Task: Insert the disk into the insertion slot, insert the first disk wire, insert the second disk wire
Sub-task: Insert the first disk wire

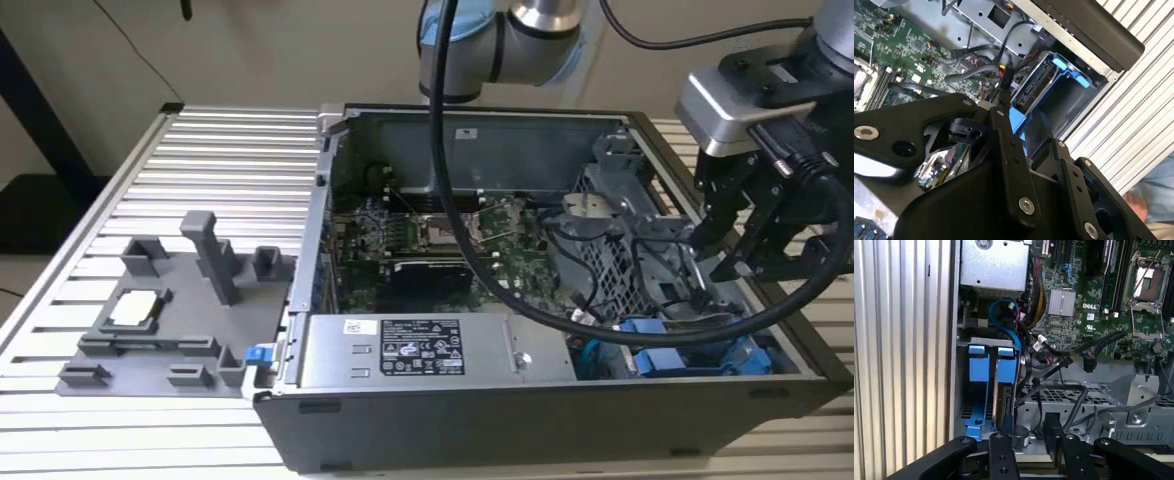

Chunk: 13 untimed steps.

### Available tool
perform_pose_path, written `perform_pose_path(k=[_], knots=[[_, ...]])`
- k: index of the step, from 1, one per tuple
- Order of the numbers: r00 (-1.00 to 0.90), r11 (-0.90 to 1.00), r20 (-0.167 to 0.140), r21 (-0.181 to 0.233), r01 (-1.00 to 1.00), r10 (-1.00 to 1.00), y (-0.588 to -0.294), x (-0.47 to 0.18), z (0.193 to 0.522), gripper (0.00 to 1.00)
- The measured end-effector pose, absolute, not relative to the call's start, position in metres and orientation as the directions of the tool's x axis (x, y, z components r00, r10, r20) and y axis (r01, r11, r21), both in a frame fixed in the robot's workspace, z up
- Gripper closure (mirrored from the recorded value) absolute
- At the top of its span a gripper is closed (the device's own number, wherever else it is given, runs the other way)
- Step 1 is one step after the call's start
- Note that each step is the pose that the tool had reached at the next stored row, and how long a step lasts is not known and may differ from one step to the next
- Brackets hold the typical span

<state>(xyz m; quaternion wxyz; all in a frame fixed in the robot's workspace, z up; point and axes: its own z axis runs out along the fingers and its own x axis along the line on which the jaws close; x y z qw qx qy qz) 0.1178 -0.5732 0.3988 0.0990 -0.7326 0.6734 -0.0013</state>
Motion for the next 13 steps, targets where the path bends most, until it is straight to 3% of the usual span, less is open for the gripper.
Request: perform_pose_path(k=[5, 13], knots=[[0.114, -0.085, -0.165, -0.172, -0.981, -0.98, -0.573, 0.1178, 0.3982, 0.6], [0.138, -0.106, -0.164, -0.194, -0.975, -0.977, -0.5707, 0.1193, 0.3912, 0.6]])
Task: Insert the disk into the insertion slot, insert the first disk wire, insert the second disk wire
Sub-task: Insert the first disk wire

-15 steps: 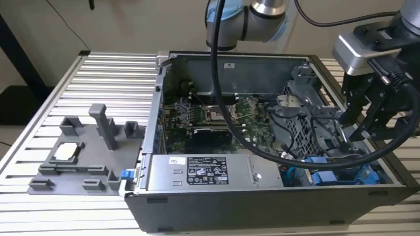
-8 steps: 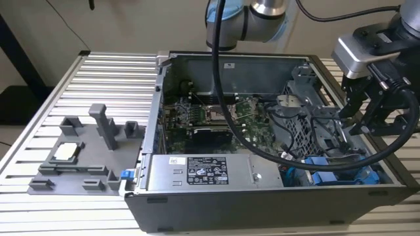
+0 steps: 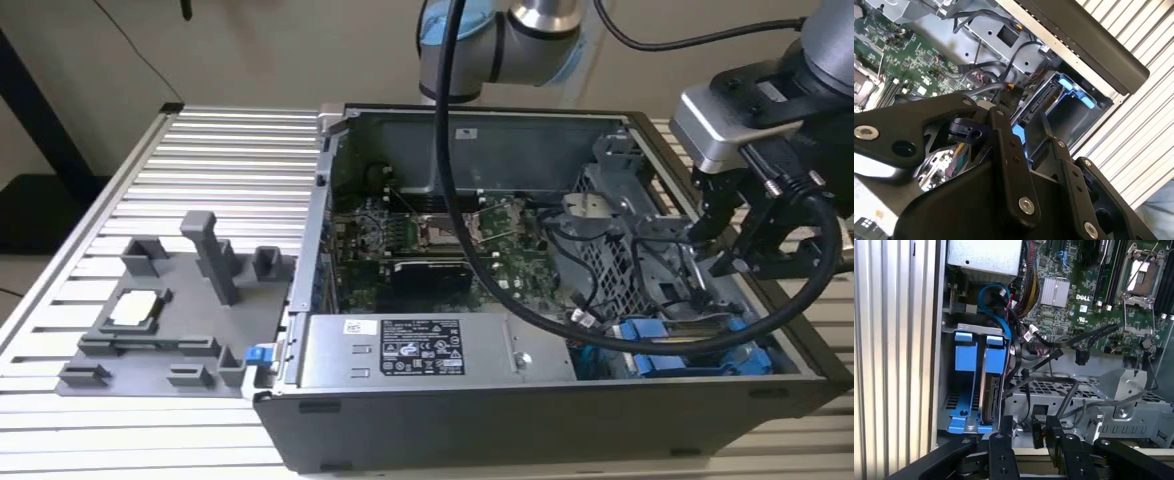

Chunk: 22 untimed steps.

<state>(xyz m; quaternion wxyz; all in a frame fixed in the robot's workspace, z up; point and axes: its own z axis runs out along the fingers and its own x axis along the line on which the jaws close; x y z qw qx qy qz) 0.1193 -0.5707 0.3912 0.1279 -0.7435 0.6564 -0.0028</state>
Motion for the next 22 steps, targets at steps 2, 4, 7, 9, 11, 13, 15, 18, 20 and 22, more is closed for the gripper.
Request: perform_pose_path(k=[2, 4, 7, 9, 11, 13, 15, 18, 20, 22], knots=[[0.142, -0.109, -0.165, -0.195, -0.975, -0.976, -0.5705, 0.121, 0.3902, 0.6], [0.145, -0.111, -0.167, -0.196, -0.974, -0.975, -0.5701, 0.1227, 0.3891, 0.6], [0.145, -0.111, -0.169, -0.197, -0.974, -0.975, -0.5693, 0.1243, 0.3876, 0.6], [0.145, -0.111, -0.169, -0.196, -0.974, -0.975, -0.5693, 0.1244, 0.3876, 0.6], [0.145, -0.111, -0.169, -0.196, -0.974, -0.975, -0.5693, 0.1245, 0.3875, 0.6], [0.145, -0.111, -0.169, -0.196, -0.974, -0.975, -0.5692, 0.1245, 0.3875, 0.6], [0.145, -0.111, -0.169, -0.196, -0.974, -0.975, -0.5692, 0.1245, 0.3879, 0.6], [0.145, -0.111, -0.169, -0.194, -0.975, -0.975, -0.5692, 0.1245, 0.3923, 0.6], [0.145, -0.111, -0.169, -0.193, -0.975, -0.975, -0.5692, 0.1245, 0.3923, 0.6], [0.145, -0.111, -0.169, -0.193, -0.975, -0.975, -0.5692, 0.1244, 0.3923, 0.6]])
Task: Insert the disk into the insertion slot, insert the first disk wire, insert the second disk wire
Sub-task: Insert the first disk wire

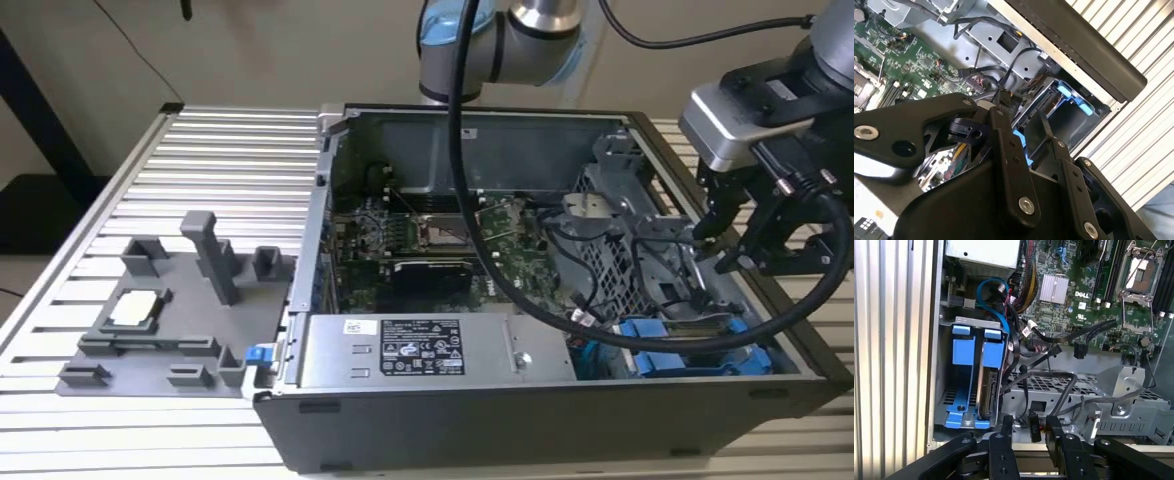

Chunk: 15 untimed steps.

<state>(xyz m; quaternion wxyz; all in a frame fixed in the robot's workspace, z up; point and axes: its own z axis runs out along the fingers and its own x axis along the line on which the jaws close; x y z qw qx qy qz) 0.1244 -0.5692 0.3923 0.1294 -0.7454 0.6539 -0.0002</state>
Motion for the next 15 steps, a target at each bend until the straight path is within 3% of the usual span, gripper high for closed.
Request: perform_pose_path(k=[12, 14, 15], knots=[[0.145, -0.112, -0.165, -0.193, -0.975, -0.976, -0.5687, 0.1245, 0.3895, 0.6], [0.145, -0.112, -0.165, -0.193, -0.975, -0.976, -0.5687, 0.1245, 0.3896, 0.62], [0.145, -0.112, -0.165, -0.193, -0.975, -0.976, -0.5686, 0.1245, 0.3895, 0.69]])
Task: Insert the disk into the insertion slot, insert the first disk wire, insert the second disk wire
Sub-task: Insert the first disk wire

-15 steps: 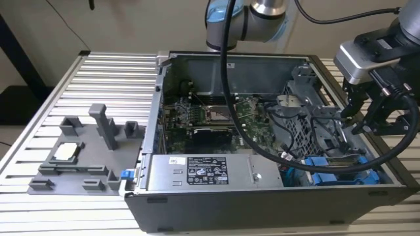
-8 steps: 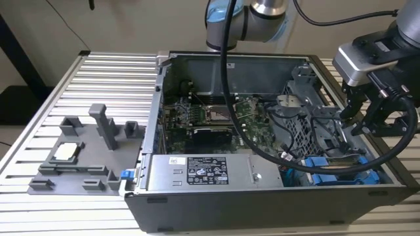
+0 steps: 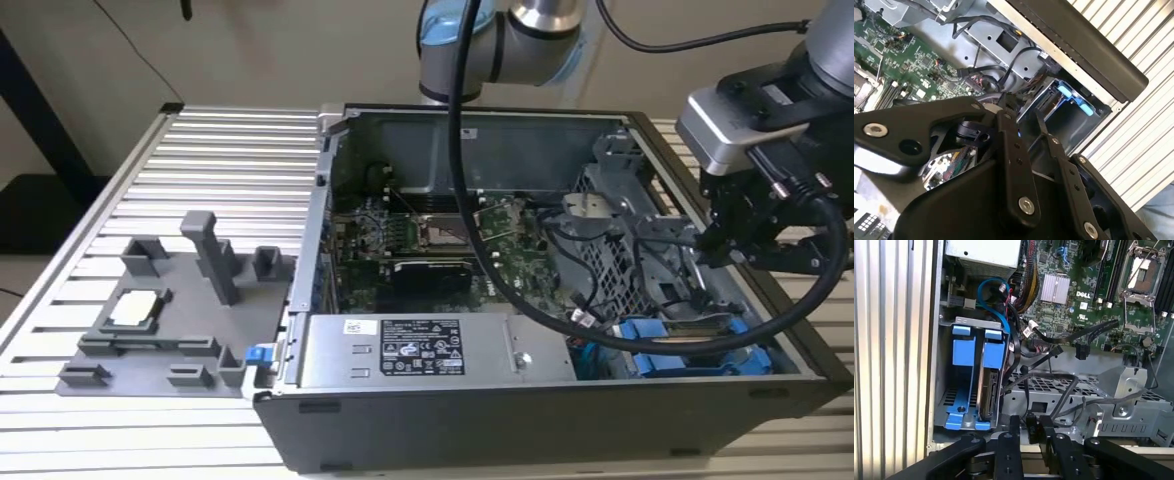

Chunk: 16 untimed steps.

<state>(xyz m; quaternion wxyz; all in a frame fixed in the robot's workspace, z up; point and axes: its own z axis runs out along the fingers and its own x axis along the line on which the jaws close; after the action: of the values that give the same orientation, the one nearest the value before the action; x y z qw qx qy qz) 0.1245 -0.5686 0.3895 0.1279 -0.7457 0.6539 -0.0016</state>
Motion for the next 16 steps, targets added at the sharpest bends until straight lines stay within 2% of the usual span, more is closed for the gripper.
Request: perform_pose_path(k=[1, 2, 3, 11, 16], knots=[[0.145, -0.112, -0.165, -0.193, -0.975, -0.976, -0.5684, 0.1245, 0.3895, 0.75], [0.145, -0.112, -0.165, -0.193, -0.975, -0.976, -0.5681, 0.1245, 0.3895, 0.75], [0.145, -0.112, -0.165, -0.193, -0.975, -0.976, -0.5682, 0.1245, 0.3895, 0.8], [0.145, -0.112, -0.162, -0.193, -0.975, -0.976, -0.567, 0.1245, 0.3895, 0.81], [0.144, -0.121, -0.119, -0.182, -0.976, -0.982, -0.567, 0.1249, 0.3887, 0.81]])
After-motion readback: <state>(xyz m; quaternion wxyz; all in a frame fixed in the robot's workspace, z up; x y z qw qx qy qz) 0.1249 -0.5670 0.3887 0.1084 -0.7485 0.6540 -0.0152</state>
